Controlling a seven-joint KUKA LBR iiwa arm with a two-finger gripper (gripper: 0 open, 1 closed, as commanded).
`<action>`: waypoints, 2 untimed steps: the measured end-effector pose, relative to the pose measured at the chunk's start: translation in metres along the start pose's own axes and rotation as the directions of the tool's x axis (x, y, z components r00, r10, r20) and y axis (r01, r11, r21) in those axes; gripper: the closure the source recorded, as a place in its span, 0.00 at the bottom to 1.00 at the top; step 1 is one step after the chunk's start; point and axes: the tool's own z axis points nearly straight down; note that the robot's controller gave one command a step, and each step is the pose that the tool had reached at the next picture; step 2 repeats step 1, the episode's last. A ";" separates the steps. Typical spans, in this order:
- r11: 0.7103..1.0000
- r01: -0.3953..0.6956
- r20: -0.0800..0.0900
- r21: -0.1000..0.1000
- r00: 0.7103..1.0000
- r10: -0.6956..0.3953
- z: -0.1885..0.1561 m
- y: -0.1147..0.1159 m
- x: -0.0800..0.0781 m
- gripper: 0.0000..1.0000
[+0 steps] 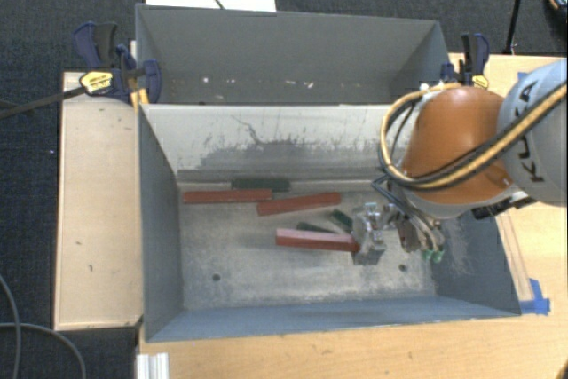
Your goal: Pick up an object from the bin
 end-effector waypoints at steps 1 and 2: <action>1.000 -0.001 0.002 -0.001 1.000 0.001 -0.083 0.008 0.004 1.00; 1.000 -0.001 0.002 -0.001 1.000 0.001 -0.083 0.008 0.004 1.00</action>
Offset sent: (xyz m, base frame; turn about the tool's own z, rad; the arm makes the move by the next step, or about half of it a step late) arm -0.0073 0.0075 0.0785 0.0024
